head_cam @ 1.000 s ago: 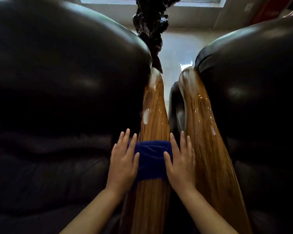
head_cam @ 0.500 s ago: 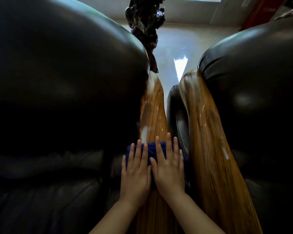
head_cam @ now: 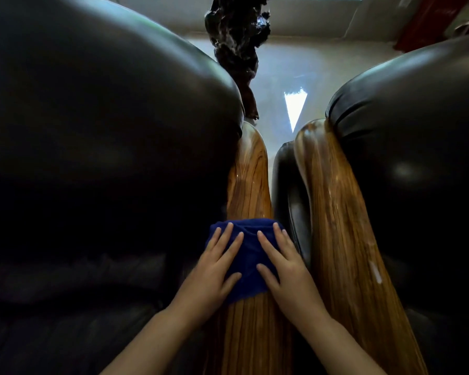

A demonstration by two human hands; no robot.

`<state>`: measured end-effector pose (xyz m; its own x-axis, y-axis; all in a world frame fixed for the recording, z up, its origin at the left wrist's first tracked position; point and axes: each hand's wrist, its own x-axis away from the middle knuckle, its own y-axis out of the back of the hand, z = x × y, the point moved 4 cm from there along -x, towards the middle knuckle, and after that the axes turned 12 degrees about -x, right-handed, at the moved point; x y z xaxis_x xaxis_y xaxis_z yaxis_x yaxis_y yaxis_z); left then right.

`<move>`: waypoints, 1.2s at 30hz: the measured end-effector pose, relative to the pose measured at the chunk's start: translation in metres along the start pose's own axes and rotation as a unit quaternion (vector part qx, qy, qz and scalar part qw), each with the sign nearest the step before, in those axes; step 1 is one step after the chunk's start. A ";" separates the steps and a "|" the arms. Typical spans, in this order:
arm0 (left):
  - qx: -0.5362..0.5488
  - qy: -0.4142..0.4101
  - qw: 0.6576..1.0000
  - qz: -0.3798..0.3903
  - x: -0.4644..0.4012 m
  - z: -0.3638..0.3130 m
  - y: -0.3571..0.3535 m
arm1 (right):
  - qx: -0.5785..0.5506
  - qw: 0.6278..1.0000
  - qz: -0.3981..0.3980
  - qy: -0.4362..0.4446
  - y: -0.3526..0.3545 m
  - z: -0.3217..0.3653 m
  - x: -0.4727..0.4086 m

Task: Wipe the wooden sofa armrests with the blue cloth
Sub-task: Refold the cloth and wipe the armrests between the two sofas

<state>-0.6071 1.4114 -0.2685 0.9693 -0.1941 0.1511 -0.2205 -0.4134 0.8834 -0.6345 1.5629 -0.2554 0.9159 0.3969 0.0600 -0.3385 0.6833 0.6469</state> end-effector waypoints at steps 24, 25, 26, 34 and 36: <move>0.017 0.032 0.998 -0.052 -0.104 0.003 0.044 | -0.054 0.998 0.025 -0.013 0.031 -0.007 -0.112; 0.018 0.033 0.998 -0.040 -0.111 0.003 0.046 | -0.066 0.997 0.025 -0.017 0.030 -0.008 -0.116; 0.015 0.032 0.999 -0.029 -0.117 0.004 0.049 | -0.077 0.996 0.027 -0.021 0.030 -0.008 -0.120; 0.027 0.032 0.999 -0.021 -0.134 0.010 0.067 | -0.105 0.993 0.032 -0.045 0.044 -0.012 -0.146; 0.033 0.039 0.996 -0.067 -0.129 0.008 0.071 | -0.115 0.993 0.003 -0.039 0.045 -0.010 -0.140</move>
<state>-0.7487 1.4001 -0.2290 0.9954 -0.0652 0.0697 -0.0928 -0.4898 0.8669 -0.7798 1.5438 -0.2423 0.9244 0.3591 0.1282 -0.3765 0.8060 0.4567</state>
